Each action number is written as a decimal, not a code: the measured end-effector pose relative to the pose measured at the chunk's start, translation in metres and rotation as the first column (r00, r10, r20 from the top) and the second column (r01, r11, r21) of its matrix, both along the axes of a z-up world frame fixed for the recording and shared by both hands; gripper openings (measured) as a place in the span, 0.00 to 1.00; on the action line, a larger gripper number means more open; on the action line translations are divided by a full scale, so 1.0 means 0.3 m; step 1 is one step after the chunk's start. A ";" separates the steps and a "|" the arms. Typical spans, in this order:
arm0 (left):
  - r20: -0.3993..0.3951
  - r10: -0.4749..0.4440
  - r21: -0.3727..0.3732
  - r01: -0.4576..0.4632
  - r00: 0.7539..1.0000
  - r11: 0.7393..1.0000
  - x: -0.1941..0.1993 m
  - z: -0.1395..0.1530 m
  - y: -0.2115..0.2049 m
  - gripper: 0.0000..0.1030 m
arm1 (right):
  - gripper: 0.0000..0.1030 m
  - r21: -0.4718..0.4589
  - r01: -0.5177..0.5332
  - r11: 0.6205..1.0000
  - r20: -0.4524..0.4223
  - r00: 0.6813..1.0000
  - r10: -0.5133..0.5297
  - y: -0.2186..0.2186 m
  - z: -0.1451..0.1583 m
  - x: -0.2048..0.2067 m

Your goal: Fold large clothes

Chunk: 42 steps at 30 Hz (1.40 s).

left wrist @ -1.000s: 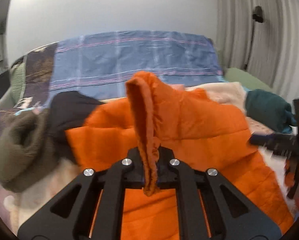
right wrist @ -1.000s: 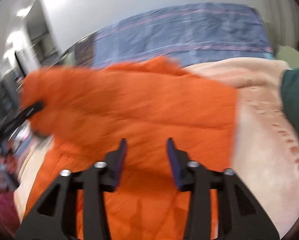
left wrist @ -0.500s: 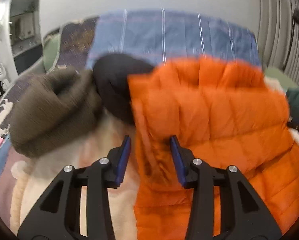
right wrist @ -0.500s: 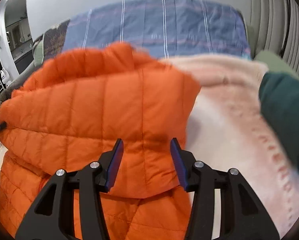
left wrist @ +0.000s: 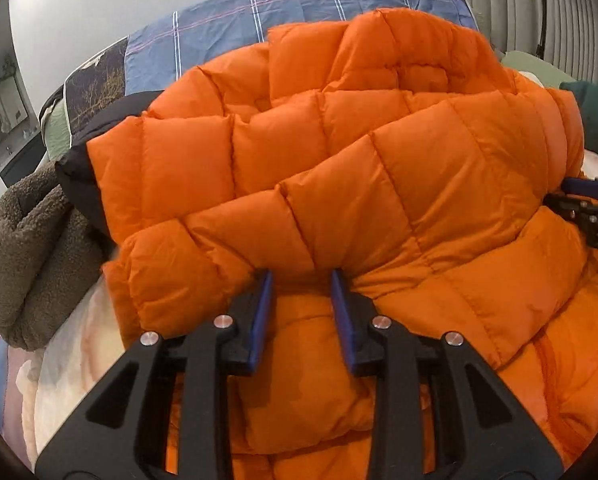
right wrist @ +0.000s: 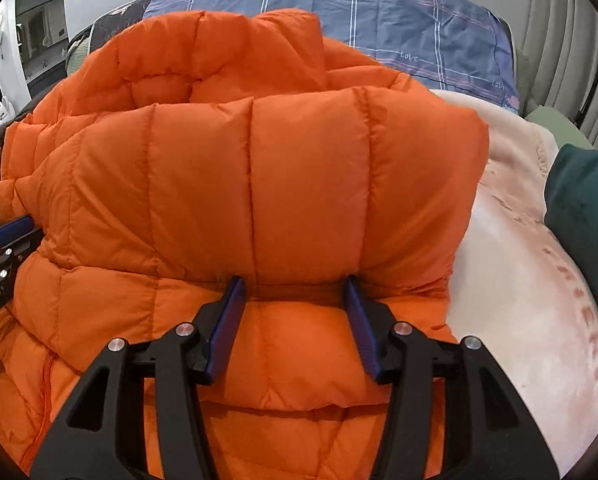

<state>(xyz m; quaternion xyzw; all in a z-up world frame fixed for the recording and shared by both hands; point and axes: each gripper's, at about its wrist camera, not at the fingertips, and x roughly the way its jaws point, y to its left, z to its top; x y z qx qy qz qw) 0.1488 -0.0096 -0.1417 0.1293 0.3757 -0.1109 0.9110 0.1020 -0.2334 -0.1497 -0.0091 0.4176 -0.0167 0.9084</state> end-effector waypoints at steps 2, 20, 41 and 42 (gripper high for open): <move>0.022 0.010 0.011 -0.010 1.000 1.000 0.004 0.028 0.013 0.31 | 0.52 0.022 -0.004 1.000 0.003 1.000 0.004 -0.010 0.019 -0.009; 0.059 0.018 -0.046 -0.015 0.998 0.999 0.007 0.123 0.122 0.56 | 0.61 0.119 0.029 0.992 0.041 0.999 -0.035 -0.143 0.107 -0.039; -0.261 -0.137 -0.339 0.042 0.956 0.940 -0.667 -0.041 0.463 0.65 | 0.62 0.423 0.051 0.905 -0.079 0.997 -0.019 -0.263 -0.046 -0.816; -0.264 -0.142 -0.347 0.044 0.954 0.937 -0.684 -0.039 0.464 0.62 | 0.62 0.442 0.035 0.896 -0.077 0.997 -0.001 -0.262 -0.047 -0.841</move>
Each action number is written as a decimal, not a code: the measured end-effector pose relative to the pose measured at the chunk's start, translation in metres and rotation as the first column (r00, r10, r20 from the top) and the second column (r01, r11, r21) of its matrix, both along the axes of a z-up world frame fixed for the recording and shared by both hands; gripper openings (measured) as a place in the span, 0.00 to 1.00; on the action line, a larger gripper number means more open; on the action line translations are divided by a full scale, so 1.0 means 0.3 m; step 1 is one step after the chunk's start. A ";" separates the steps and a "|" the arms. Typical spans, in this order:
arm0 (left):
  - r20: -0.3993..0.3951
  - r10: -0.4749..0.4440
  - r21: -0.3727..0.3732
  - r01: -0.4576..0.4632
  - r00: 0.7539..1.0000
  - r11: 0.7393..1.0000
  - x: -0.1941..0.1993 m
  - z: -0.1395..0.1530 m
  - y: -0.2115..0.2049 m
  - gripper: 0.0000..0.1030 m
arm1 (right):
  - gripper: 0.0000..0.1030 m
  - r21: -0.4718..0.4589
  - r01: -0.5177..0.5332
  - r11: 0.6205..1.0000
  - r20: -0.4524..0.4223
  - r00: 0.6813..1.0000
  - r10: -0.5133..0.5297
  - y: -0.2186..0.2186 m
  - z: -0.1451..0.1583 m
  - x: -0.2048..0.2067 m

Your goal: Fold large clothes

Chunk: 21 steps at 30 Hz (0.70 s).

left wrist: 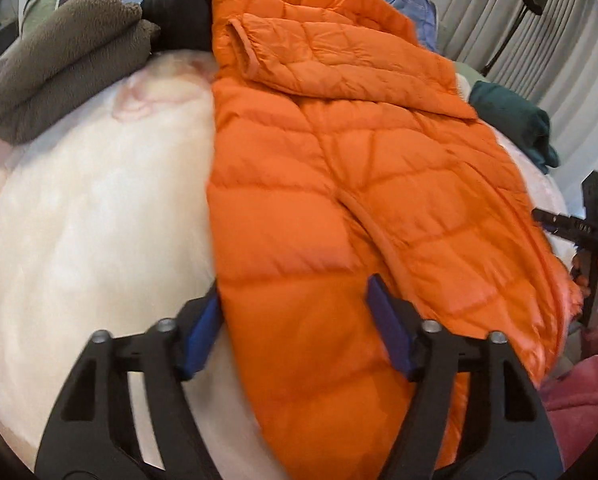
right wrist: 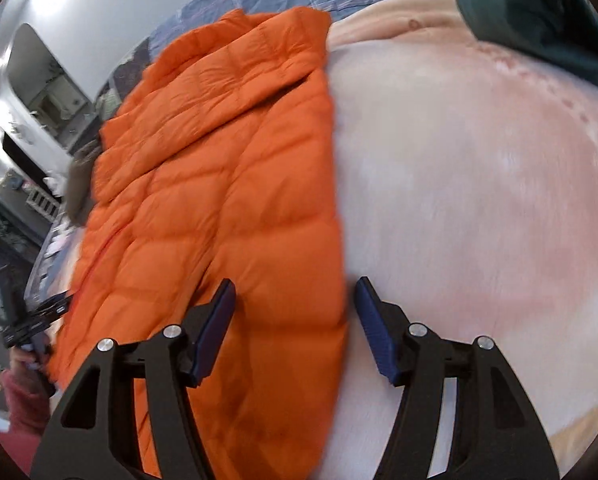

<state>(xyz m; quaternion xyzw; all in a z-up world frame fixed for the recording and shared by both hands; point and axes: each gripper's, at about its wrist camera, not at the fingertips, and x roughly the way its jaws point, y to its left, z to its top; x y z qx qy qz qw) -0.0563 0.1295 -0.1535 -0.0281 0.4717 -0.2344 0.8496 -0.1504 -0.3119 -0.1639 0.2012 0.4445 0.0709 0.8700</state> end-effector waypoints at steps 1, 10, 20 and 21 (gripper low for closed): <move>-0.009 -0.004 -0.007 0.003 1.000 1.000 -0.021 0.000 0.002 0.60 | 0.61 0.030 -0.027 0.999 0.005 1.000 0.027 0.008 0.000 -0.031; -0.022 -0.022 -0.134 0.019 1.000 0.991 -0.108 0.039 0.015 0.09 | 0.06 0.171 -0.110 0.979 0.062 0.993 0.101 0.065 0.018 -0.123; 0.421 -0.014 -0.109 0.066 0.907 0.992 -0.359 0.521 0.058 0.07 | 0.06 0.011 -0.138 0.990 0.432 0.894 0.119 0.047 0.488 -0.369; 0.454 -0.029 -0.073 0.069 0.890 0.995 -0.397 0.540 0.056 0.08 | 0.09 -0.034 -0.142 0.989 0.439 0.887 0.143 0.050 0.506 -0.401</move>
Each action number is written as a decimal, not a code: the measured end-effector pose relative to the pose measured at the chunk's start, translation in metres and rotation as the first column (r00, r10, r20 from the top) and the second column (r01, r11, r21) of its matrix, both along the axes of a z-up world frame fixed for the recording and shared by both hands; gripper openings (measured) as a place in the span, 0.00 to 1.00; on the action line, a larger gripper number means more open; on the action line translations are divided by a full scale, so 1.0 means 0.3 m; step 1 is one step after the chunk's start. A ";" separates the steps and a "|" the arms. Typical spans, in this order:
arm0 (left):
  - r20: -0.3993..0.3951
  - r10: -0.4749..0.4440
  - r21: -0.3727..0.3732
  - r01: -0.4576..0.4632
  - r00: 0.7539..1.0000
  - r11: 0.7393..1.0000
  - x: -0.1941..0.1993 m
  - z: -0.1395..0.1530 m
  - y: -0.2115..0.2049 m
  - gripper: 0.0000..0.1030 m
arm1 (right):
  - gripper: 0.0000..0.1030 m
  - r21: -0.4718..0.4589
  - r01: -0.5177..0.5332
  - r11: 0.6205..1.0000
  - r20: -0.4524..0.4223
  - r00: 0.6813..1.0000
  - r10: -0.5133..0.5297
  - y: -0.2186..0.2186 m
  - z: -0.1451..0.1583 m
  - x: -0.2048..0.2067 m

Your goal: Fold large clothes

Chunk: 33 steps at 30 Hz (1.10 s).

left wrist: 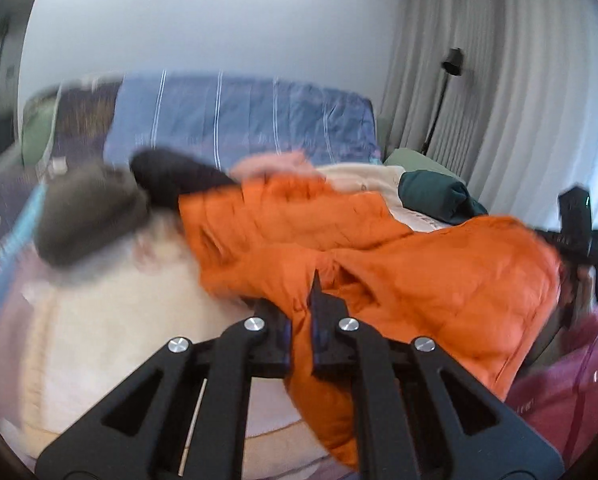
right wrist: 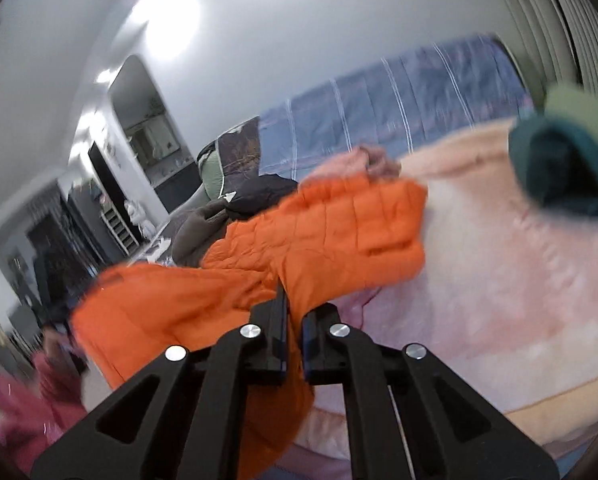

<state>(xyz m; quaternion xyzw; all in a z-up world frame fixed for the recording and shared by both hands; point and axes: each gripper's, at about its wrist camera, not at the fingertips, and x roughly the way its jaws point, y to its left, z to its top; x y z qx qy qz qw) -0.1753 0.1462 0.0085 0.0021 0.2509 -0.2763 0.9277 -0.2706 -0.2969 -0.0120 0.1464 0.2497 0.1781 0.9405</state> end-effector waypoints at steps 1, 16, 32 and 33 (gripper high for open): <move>0.033 -0.005 0.061 0.002 0.999 0.998 -0.036 0.003 -0.012 0.13 | 0.17 -0.108 0.030 0.994 0.003 1.000 -0.029 0.020 0.006 -0.030; -0.111 0.211 0.203 -0.186 0.971 0.961 0.240 -0.151 0.016 0.62 | 0.59 -0.508 0.060 0.859 -0.230 0.952 -0.203 0.075 -0.139 0.233; -0.410 0.115 0.344 0.037 0.905 0.938 0.770 -0.364 -0.206 0.05 | 0.48 -0.380 -0.049 0.924 -0.335 0.938 -0.089 0.092 -0.260 0.734; -0.401 0.116 0.346 0.033 0.909 0.937 0.778 -0.355 -0.206 0.04 | 0.48 -0.383 -0.043 0.923 -0.352 0.930 -0.103 0.090 -0.279 0.771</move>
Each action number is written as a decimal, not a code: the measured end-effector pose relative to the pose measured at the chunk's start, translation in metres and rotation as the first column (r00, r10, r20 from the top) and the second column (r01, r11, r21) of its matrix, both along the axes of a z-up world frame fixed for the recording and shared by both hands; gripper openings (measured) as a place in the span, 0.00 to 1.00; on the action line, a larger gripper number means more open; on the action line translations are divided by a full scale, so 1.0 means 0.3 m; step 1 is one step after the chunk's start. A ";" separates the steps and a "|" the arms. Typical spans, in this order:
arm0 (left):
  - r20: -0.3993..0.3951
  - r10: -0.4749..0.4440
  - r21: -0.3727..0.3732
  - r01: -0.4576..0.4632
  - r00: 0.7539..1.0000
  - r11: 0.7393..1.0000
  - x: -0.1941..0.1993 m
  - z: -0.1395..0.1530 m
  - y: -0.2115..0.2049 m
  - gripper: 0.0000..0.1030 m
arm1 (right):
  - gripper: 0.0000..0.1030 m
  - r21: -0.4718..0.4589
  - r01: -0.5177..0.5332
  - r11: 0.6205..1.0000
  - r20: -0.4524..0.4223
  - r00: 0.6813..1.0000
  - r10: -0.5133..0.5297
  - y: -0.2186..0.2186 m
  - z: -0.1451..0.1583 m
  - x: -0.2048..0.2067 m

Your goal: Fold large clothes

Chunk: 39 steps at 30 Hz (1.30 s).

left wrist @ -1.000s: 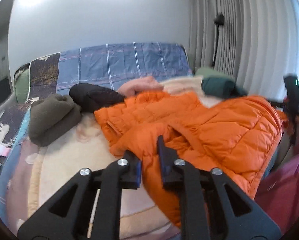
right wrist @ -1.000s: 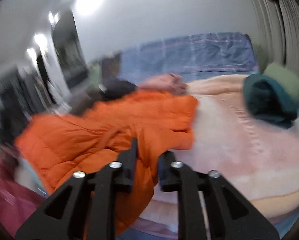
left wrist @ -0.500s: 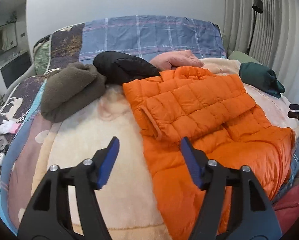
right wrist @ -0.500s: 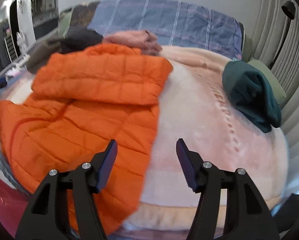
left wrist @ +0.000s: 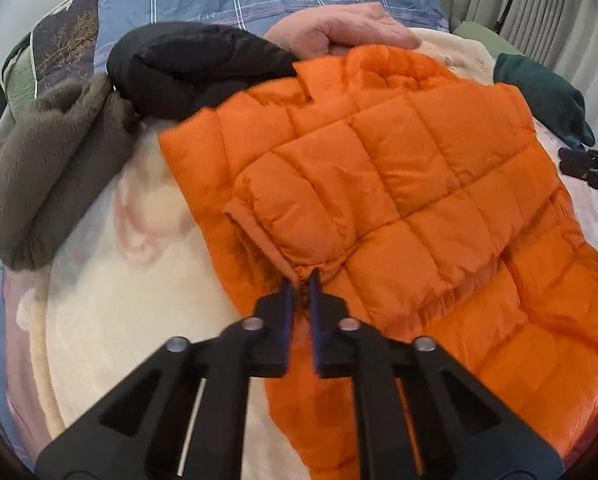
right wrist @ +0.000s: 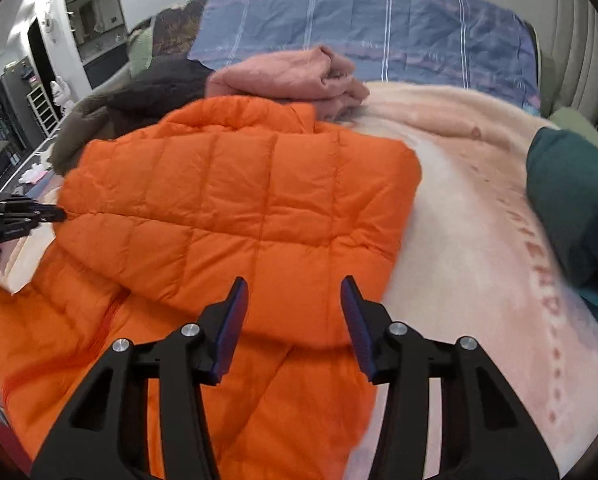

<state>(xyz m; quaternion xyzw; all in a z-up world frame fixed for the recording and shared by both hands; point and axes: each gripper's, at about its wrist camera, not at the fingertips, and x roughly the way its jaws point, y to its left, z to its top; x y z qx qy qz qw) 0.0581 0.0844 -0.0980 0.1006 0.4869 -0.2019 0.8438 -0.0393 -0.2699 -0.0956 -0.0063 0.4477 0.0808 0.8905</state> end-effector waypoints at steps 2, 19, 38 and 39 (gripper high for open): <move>0.071 -0.009 0.015 0.008 0.997 1.000 0.002 0.046 -0.014 0.03 | 0.48 -0.003 0.025 1.000 -0.013 1.000 -0.025 -0.005 -0.023 0.040; 0.143 0.113 0.074 -0.125 0.983 0.989 0.056 -0.020 0.088 0.22 | 0.48 -0.024 0.070 0.997 0.049 0.996 -0.069 0.020 -0.051 0.213; 0.201 -0.036 0.138 0.008 0.979 0.990 0.029 -0.060 -0.096 0.43 | 0.57 -0.185 0.068 0.980 0.062 0.996 -0.057 0.039 -0.098 0.220; 0.215 -0.014 0.115 -0.011 0.977 0.993 0.018 -0.037 -0.064 0.45 | 0.58 -0.144 0.089 0.986 0.093 0.993 -0.076 -0.007 -0.047 0.166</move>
